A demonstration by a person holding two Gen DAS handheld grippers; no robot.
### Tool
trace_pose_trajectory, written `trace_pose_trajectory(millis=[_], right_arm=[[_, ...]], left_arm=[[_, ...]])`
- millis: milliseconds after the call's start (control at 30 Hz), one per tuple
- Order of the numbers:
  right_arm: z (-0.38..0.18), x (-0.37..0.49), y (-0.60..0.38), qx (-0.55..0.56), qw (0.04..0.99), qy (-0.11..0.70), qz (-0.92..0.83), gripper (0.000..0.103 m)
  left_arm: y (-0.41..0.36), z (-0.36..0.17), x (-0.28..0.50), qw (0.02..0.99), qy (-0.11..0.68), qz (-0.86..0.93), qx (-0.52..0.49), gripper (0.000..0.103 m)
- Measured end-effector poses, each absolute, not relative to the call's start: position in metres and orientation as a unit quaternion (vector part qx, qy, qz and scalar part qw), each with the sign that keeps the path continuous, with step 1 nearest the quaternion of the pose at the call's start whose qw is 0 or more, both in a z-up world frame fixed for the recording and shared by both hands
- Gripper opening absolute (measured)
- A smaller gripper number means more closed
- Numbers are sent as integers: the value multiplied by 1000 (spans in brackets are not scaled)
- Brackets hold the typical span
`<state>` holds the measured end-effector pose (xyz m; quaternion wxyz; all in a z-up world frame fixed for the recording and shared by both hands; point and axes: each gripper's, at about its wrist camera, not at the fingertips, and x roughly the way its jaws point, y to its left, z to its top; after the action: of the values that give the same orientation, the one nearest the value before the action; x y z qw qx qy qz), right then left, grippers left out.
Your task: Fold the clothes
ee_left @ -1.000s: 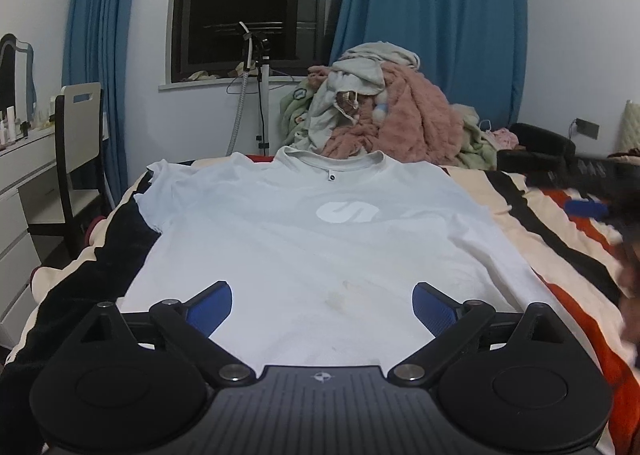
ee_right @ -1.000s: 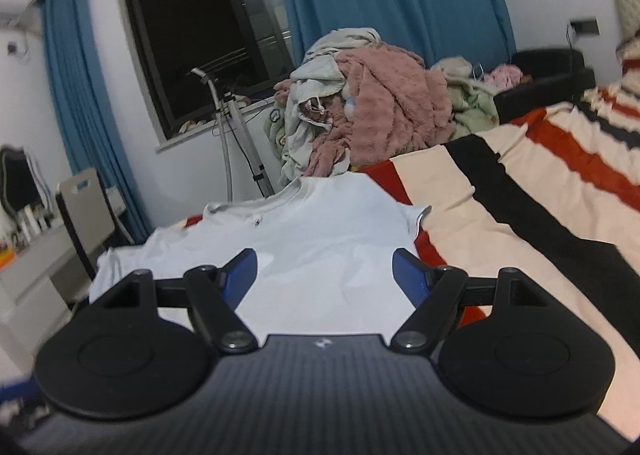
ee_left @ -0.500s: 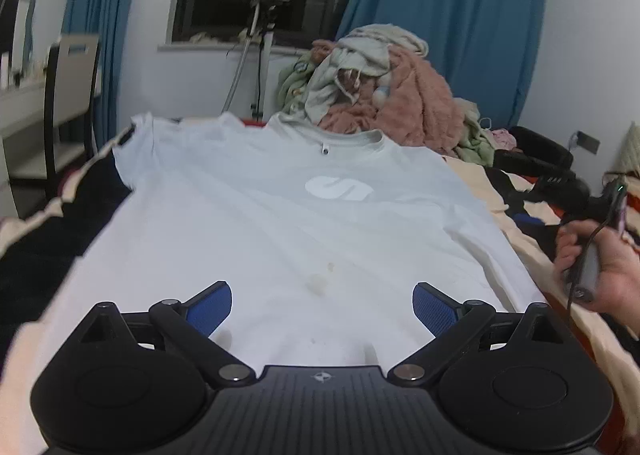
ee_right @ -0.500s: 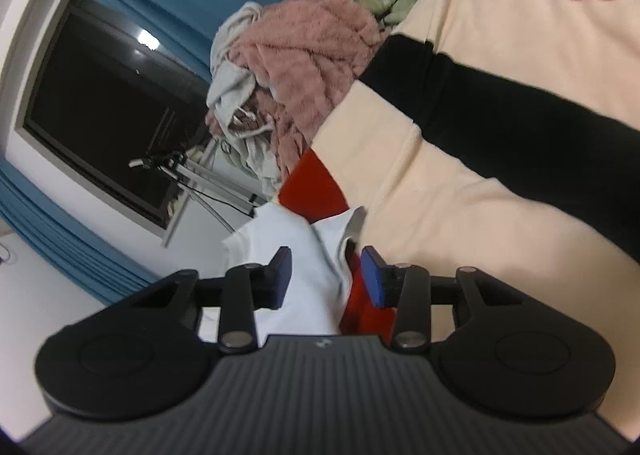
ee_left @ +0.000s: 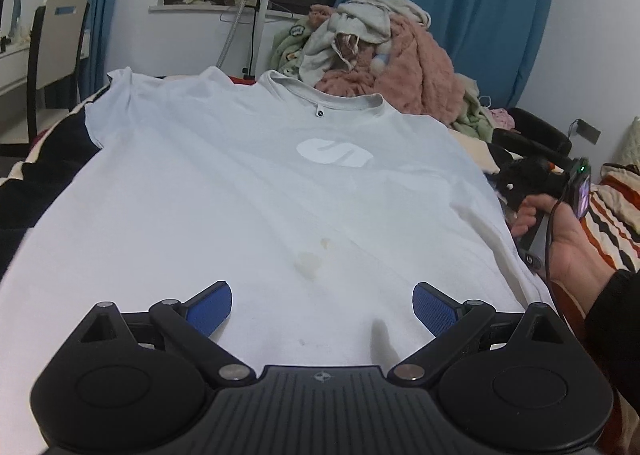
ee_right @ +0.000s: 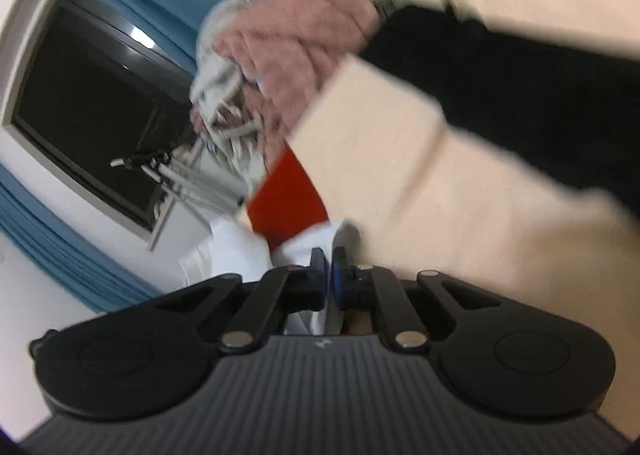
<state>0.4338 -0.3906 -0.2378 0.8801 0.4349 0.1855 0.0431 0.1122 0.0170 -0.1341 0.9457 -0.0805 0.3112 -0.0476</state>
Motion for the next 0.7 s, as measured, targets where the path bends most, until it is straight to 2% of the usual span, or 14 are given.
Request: trace_pose_trajectory(millis=[133, 433, 567, 633, 700], right_arm=[[-199, 449, -406, 366, 919, 146, 25, 6], [-179, 536, -434, 116, 963, 222, -99, 4], [-191, 533, -441, 137, 957, 228, -118, 8], [-194, 522, -443, 156, 951, 239, -121, 21], [-190, 511, -437, 148, 949, 249, -127, 70]], left_arm=[[18, -136, 115, 943, 319, -47, -82, 98], [14, -140, 125, 940, 325, -56, -87, 98], [9, -144, 130, 943, 321, -58, -69, 98], [8, -143, 130, 944, 317, -61, -64, 98], [8, -141, 128, 946, 310, -67, -63, 98]])
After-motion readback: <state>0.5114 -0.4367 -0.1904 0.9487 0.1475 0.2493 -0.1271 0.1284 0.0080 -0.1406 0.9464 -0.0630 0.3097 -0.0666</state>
